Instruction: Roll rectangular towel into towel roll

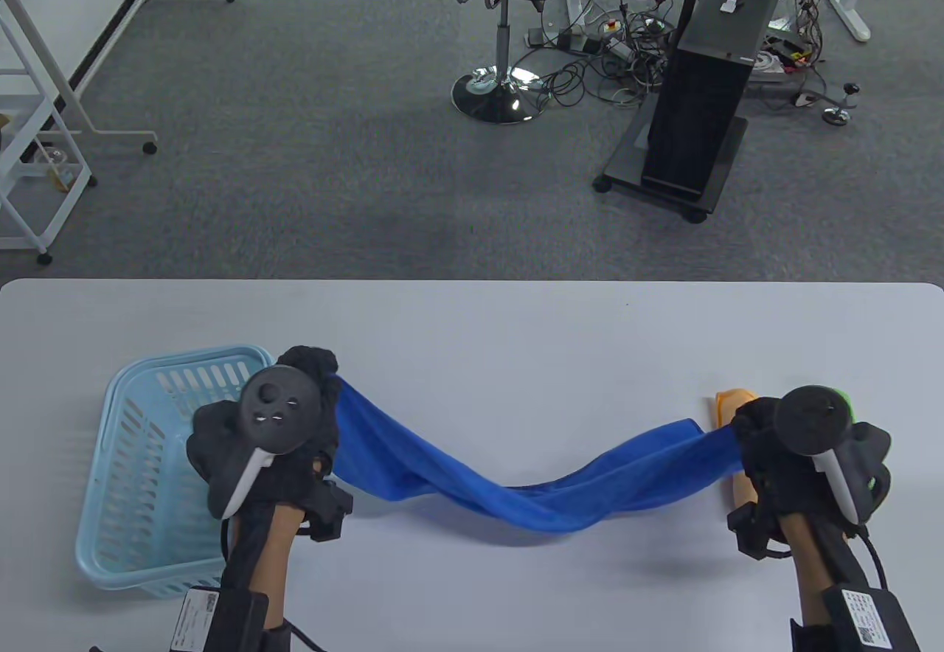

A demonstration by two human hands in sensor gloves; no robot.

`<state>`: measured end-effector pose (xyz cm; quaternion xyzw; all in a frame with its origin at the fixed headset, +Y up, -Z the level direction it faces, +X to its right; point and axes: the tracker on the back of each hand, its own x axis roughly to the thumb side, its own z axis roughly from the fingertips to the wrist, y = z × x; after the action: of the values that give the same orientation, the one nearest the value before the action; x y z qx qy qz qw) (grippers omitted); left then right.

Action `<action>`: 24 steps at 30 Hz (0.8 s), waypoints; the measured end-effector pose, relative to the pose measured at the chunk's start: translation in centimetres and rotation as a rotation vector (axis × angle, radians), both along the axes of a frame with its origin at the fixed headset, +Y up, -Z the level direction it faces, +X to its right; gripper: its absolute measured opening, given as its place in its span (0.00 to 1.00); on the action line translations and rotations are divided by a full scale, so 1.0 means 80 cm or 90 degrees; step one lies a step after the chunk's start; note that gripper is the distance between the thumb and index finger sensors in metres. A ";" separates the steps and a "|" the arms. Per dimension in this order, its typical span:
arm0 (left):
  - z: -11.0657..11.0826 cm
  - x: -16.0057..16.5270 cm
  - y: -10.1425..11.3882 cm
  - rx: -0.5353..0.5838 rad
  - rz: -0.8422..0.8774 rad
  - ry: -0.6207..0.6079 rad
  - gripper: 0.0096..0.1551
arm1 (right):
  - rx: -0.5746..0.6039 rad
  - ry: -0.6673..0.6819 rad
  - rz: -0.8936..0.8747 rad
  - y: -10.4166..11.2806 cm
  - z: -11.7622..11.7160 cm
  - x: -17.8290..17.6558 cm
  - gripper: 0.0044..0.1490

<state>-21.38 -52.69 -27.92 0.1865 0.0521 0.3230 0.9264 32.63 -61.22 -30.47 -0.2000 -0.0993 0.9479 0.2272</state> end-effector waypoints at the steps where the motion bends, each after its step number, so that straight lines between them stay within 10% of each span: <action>1: 0.004 -0.007 0.011 0.036 0.099 -0.012 0.23 | 0.013 -0.005 -0.009 0.010 0.006 0.003 0.28; 4: 0.011 -0.020 0.026 0.102 0.221 -0.005 0.23 | 0.040 -0.036 0.063 0.023 0.018 0.010 0.28; 13: 0.022 -0.100 0.034 0.010 -0.113 0.235 0.23 | -0.038 -0.155 0.301 -0.002 0.044 0.074 0.27; 18: 0.014 -0.106 0.012 -0.062 -0.229 0.269 0.23 | -0.043 -0.145 0.237 0.008 0.041 0.073 0.27; 24: -0.001 -0.078 -0.005 -0.101 -0.104 0.139 0.23 | -0.083 -0.061 0.071 0.007 0.028 0.052 0.30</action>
<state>-27.61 -53.10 -28.01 0.1504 0.1624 0.2192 0.9502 36.79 -60.68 -28.26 -0.2534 -0.0593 0.9529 0.1557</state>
